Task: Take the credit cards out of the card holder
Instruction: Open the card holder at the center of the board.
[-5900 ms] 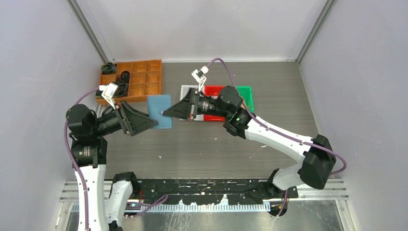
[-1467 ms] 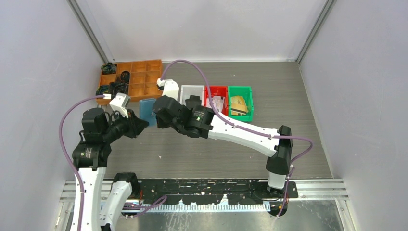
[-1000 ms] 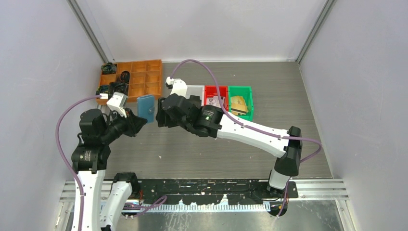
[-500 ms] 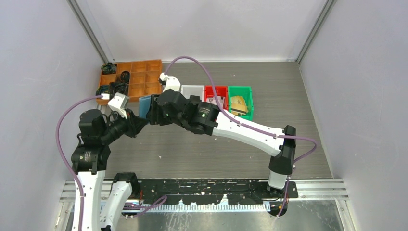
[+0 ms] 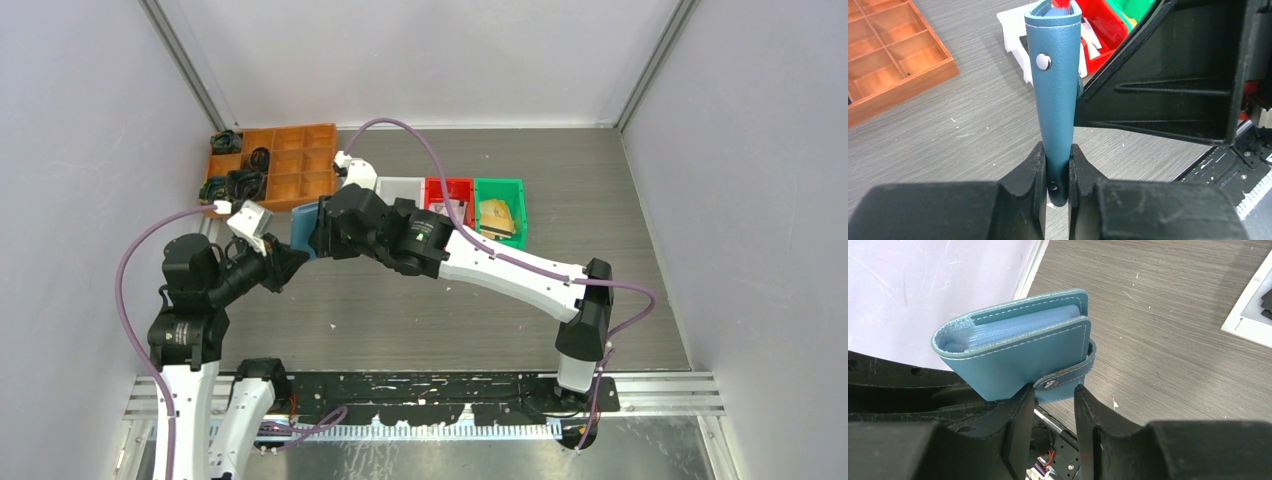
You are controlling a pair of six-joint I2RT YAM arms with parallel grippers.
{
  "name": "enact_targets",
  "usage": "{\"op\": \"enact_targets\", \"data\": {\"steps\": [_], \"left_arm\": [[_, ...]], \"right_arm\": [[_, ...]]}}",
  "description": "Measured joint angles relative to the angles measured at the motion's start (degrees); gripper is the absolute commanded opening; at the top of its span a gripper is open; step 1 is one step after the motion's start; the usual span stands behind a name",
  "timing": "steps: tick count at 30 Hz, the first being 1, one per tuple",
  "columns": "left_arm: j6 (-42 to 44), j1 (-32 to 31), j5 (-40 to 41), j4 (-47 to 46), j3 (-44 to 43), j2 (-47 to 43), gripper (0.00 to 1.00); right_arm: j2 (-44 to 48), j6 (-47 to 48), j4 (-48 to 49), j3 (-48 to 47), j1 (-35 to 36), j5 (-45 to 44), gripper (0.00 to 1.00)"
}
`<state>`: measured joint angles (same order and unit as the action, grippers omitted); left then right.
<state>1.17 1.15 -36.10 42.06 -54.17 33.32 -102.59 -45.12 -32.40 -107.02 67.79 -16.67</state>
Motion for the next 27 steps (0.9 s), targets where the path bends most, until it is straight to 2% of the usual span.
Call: {"op": "enact_targets", "data": {"steps": [8, 17, 19, 24, 27], "left_arm": [[1.9, 0.1, -0.1, 0.2, 0.4, -0.9, 0.00], [4.0, 0.1, -0.9, 0.5, 1.0, -1.4, 0.00], [4.8, 0.1, -1.3, 0.7, 1.1, -1.5, 0.00], [6.1, 0.1, -1.7, 1.4, 1.1, -2.3, 0.00], [7.0, 0.1, -1.4, 1.5, 1.2, -2.7, 0.00]], "right_arm": [[0.0, -0.7, -0.5, 0.1, -0.4, 1.8, 0.44], [0.0, -1.4, -0.9, 0.1, -0.4, 2.7, 0.35], [0.0, -1.4, -1.2, 0.0, -0.4, 2.9, 0.30], [0.0, -1.4, -1.8, -0.6, -0.2, 3.3, 0.02], [0.0, -1.5, -2.1, -0.6, -0.2, 3.3, 0.01]]}}
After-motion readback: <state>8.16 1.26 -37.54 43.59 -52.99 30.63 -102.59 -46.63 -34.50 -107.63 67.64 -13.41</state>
